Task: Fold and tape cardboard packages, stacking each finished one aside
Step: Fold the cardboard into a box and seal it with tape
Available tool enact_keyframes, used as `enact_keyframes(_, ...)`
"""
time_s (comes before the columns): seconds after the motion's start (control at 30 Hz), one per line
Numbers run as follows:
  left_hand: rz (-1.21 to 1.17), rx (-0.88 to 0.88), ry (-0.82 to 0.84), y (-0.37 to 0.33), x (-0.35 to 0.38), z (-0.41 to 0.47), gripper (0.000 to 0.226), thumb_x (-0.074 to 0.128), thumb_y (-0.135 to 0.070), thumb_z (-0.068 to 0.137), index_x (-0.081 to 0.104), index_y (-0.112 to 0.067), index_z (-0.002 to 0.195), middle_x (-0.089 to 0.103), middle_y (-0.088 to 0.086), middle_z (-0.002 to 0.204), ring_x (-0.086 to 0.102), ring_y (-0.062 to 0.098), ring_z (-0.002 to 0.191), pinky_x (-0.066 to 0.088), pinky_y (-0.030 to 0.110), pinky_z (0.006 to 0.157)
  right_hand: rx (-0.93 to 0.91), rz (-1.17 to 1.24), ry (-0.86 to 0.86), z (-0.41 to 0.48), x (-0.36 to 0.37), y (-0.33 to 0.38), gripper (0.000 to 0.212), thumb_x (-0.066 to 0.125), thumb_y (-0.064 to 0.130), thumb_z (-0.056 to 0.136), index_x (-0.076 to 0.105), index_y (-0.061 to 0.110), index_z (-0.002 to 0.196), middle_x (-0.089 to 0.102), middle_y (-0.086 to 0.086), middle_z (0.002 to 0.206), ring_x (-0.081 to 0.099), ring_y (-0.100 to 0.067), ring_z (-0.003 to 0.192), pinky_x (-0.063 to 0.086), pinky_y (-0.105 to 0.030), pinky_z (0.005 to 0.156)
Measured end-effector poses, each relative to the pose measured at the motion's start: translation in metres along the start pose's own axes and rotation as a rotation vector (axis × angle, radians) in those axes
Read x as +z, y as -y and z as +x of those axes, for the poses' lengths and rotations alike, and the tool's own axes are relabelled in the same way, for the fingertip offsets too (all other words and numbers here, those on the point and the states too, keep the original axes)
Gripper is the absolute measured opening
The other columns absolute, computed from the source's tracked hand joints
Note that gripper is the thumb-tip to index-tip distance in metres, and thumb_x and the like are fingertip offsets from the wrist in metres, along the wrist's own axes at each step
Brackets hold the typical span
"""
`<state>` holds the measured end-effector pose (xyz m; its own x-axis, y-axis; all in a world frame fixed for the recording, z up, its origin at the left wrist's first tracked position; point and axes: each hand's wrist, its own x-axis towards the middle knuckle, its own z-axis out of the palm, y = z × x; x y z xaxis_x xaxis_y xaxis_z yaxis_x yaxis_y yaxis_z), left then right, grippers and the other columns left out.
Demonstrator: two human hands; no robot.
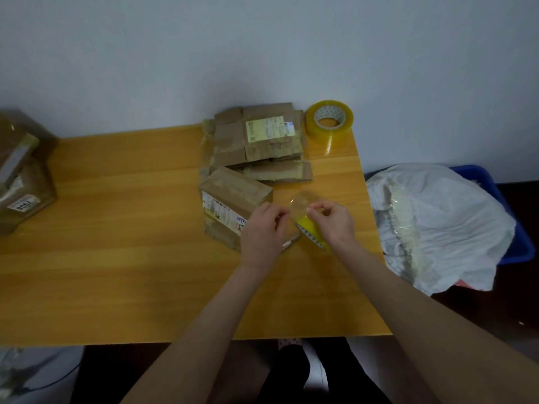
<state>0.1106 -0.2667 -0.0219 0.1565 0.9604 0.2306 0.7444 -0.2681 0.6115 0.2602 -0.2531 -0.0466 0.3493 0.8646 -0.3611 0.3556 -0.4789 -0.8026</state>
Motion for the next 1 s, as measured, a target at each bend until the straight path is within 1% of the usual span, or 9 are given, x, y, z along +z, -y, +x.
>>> enact_keyframes(0.13, -0.003, -0.032, -0.005, -0.003, -0.008, 0.03, 0.013, 0.066, -0.014, 0.088, 0.071, -0.014, 0.1, 0.06, 0.0, 0.099, 0.056, 0.012, 0.084, 0.045, 0.024, 0.068, -0.031, 0.021, -0.002, -0.004, -0.004, 0.006, 0.004, 0.07, 0.028, 0.085, 0.068, 0.024, 0.086, 0.063, 0.003, 0.083, 0.057, -0.015, 0.082, 0.048, -0.033, 0.077)
enact_keyframes(0.3, 0.032, -0.08, 0.179, -0.002, -0.004, 0.039, 0.026, 0.065, -0.025, 0.089, 0.068, -0.018, 0.114, 0.059, -0.002, 0.113, 0.057, 0.015, 0.099, 0.045, 0.026, 0.081, -0.051, 0.057, 0.001, -0.005, -0.003, 0.009, 0.003, 0.07, 0.026, 0.086, 0.068, 0.023, 0.085, 0.06, 0.008, 0.076, 0.055, -0.014, 0.079, 0.046, -0.031, 0.075)
enact_keyframes(0.4, 0.036, -0.151, 0.268, -0.004, 0.004, 0.038, 0.034, 0.066, -0.031, 0.087, 0.065, -0.023, 0.121, 0.061, -0.002, 0.12, 0.053, 0.014, 0.112, 0.044, 0.033, 0.093, -0.098, 0.103, 0.024, -0.009, -0.002, 0.01, 0.003, 0.072, 0.023, 0.085, 0.07, 0.02, 0.085, 0.061, 0.01, 0.076, 0.054, -0.011, 0.077, 0.044, -0.027, 0.072)
enact_keyframes(0.6, -0.177, -0.323, 0.283, -0.01, 0.001, 0.046, 0.017, 0.069, -0.021, 0.085, 0.075, -0.018, 0.101, 0.071, -0.002, 0.094, 0.062, 0.01, 0.088, 0.048, 0.023, 0.081, -0.177, 0.115, 0.067, -0.01, -0.011, 0.007, 0.005, 0.073, 0.021, 0.084, 0.069, 0.023, 0.085, 0.046, 0.014, 0.06, 0.043, -0.005, 0.062, 0.036, -0.024, 0.059)
enact_keyframes(0.7, -0.109, -0.295, 0.272, -0.016, 0.006, 0.052, 0.007, 0.067, -0.022, 0.087, 0.071, -0.017, 0.088, 0.059, -0.003, 0.093, 0.055, 0.013, 0.087, 0.047, 0.031, 0.082, -0.188, 0.075, 0.066, -0.008, -0.014, 0.007, 0.012, 0.072, 0.02, 0.085, 0.07, 0.02, 0.097, 0.042, 0.011, 0.062, 0.042, -0.008, 0.061, 0.036, -0.025, 0.062)
enact_keyframes(0.77, -0.088, -0.276, 0.259, -0.019, 0.009, 0.055, 0.007, 0.067, -0.023, 0.087, 0.065, -0.022, 0.08, 0.046, -0.004, 0.101, 0.05, 0.014, 0.093, 0.045, 0.031, 0.084, -0.214, 0.013, 0.048, -0.008, -0.015, 0.009, 0.021, 0.071, 0.022, 0.086, 0.07, 0.018, 0.106, 0.051, 0.008, 0.069, 0.049, -0.011, 0.069, 0.04, -0.028, 0.065)
enact_keyframes(0.83, -0.052, -0.258, 0.25, -0.018, 0.011, 0.057, 0.008, 0.066, -0.026, 0.088, 0.065, -0.021, 0.082, 0.04, -0.005, 0.103, 0.048, 0.014, 0.096, 0.043, 0.03, 0.085, -0.223, -0.055, 0.036, -0.01, -0.018, 0.011, 0.027, 0.069, 0.025, 0.087, 0.067, 0.021, 0.114, 0.065, -0.002, 0.091, 0.059, -0.016, 0.088, 0.048, -0.032, 0.074)
enact_keyframes(0.9, 0.041, -0.194, 0.242, -0.02, 0.011, 0.059, 0.013, 0.065, -0.03, 0.089, 0.067, -0.017, 0.086, 0.04, -0.008, 0.099, 0.049, 0.013, 0.093, 0.044, 0.031, 0.082, -0.238, -0.117, 0.013, -0.01, -0.018, 0.014, 0.033, 0.067, 0.027, 0.089, 0.062, 0.022, 0.122, 0.067, -0.008, 0.109, 0.062, -0.022, 0.101, 0.05, -0.034, 0.082)
enact_keyframes(1.0, 0.119, -0.162, 0.22, -0.022, 0.006, 0.057, 0.018, 0.068, -0.034, 0.085, 0.063, -0.018, 0.079, 0.043, -0.01, 0.094, 0.051, 0.011, 0.087, 0.044, 0.028, 0.072, -0.25, -0.225, -0.016, -0.004, -0.017, 0.015, 0.056, 0.066, 0.026, 0.09, 0.042, 0.025, 0.141, 0.066, -0.006, 0.101, 0.061, -0.023, 0.093, 0.047, -0.034, 0.076)
